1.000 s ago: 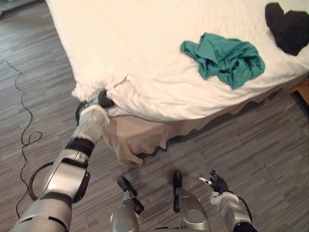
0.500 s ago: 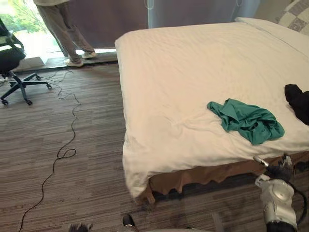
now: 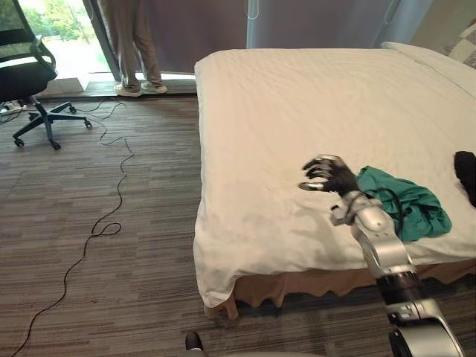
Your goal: Tidy the bed and pick cloth on bed and put in laundry
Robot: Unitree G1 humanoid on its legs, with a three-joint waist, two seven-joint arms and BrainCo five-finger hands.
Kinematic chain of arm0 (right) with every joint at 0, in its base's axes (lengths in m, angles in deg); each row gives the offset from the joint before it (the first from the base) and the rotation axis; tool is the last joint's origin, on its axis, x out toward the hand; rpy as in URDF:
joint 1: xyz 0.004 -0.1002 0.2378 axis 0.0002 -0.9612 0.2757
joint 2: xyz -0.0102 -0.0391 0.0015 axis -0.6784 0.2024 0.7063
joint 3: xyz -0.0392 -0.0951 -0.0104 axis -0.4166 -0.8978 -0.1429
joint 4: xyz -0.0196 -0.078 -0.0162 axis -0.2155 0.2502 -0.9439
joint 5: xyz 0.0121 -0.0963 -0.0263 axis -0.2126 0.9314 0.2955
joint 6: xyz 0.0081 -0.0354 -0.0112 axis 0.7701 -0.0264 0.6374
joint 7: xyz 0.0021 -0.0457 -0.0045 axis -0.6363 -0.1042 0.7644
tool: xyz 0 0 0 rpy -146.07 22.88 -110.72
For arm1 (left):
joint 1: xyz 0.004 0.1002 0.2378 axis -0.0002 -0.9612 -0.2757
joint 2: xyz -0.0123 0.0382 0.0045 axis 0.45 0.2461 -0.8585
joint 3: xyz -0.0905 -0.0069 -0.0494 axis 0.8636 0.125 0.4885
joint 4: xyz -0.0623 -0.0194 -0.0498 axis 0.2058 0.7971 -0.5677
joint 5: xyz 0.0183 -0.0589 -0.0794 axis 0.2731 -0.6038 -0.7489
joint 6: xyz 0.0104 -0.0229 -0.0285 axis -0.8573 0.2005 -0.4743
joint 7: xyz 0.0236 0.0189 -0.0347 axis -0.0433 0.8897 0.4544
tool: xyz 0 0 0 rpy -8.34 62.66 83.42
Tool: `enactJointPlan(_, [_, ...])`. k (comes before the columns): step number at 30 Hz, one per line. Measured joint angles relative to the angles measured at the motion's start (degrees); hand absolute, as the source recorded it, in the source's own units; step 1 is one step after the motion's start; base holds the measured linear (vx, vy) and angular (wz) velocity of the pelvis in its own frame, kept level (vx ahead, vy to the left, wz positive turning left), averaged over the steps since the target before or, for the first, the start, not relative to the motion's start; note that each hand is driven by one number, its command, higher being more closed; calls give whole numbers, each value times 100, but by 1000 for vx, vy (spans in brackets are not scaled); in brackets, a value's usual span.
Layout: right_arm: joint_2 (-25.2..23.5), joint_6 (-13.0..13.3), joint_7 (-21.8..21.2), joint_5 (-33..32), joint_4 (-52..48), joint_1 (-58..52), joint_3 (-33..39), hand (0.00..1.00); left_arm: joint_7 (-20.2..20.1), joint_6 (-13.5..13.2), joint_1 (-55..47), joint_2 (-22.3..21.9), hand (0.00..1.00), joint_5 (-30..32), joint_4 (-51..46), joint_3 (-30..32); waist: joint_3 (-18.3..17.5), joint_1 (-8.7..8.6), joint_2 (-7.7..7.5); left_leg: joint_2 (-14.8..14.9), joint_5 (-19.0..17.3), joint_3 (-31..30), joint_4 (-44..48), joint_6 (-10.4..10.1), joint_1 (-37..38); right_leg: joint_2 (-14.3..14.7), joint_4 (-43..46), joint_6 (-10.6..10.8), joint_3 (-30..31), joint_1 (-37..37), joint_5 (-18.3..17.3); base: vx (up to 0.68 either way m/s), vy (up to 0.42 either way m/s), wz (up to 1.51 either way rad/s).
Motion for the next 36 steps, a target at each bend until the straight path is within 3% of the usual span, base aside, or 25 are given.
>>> enactJointPlan(2, [-113, -59, -19, -92, 94, 197, -249, 100, 8, -84, 180, 10, 0, 46, -46, -217, 143, 13, 7, 4, 71, -113, 1, 27, -167, 17, 6, -5, -60, -94, -3, -79, -8, 26])
enactJointPlan(6, [-455, -163, 183, -19, 559, 1096, -466, 100, 47, -436, 874, 7, 0, -21, -469, -909, 1035, 209, 94, 127, 376, -387, 3, 99, -772, 97, 391, -100, -173, -740, -19, -162, 13, 22])
enactJointPlan(10, [-445, -279, 356, 130, 570, 1780, -559, 100, 103, -476, 1151, 11, 0, -81, -959, -1403, 1837, 290, 275, 74, 568, -558, 4, 179, -1336, -22, 787, -115, -226, -1392, -23, -132, 59, 17])
enactJointPlan(16, [-321, -603, 576, 131, 926, 1910, -729, 100, 144, -440, 1407, 56, 0, -85, -1117, -2335, 2182, 378, 649, -72, 691, -790, 5, 263, -2057, -169, 943, -71, -365, -2015, 20, -7, 45, 16])
enactJointPlan(22, [-429, -617, 681, 97, 1828, 2121, -1031, 100, 160, -466, 1729, 154, 0, -182, -979, -2937, 2275, 497, 907, -201, 726, -1106, 8, 265, -2322, -289, 991, -32, -425, -2294, 14, 44, 16, 10])
enactJointPlan(25, [-425, -603, 609, 131, 1909, 2030, -1260, 100, 164, -478, 1789, 166, 0, -328, -874, -2969, 2274, 448, 907, -242, 726, -1191, 9, 265, -2333, -327, 992, -11, -453, -2280, -1, 36, 13, 10])
enactJointPlan(28, [-452, -492, 459, 128, 2134, 1612, -1497, 100, 160, -652, 1790, 188, 0, -356, -868, -2963, 2277, 377, 899, -306, 725, -1237, 11, 266, -2299, -379, 993, 23, -494, -2214, -13, 31, 21, 12])
enactJointPlan(31, [-512, -545, 331, 137, 2620, 578, -1548, 100, 142, -712, 1793, 187, 0, -356, -891, -2901, 2315, 274, 837, -423, 710, -1322, 12, 246, -2006, -451, 864, 93, -554, -1818, 5, 40, 27, 14])
enactJointPlan(34, [-478, -454, 293, 158, 2687, -574, -1566, 100, 136, -712, 1739, 245, 0, -341, -872, -2753, 2281, 151, 622, -455, 661, -1316, 10, 186, -1739, -461, 717, 107, -484, -1540, 12, -3, 13, -13])
enactJointPlan(36, [-445, 35, 193, 218, 2697, -1189, -1560, 100, 133, -707, 1674, 347, 0, -233, -676, -2698, 2107, -38, 362, -395, 597, -1277, 9, 106, -1542, -420, 678, 131, -339, -1411, 45, 0, -22, -33])
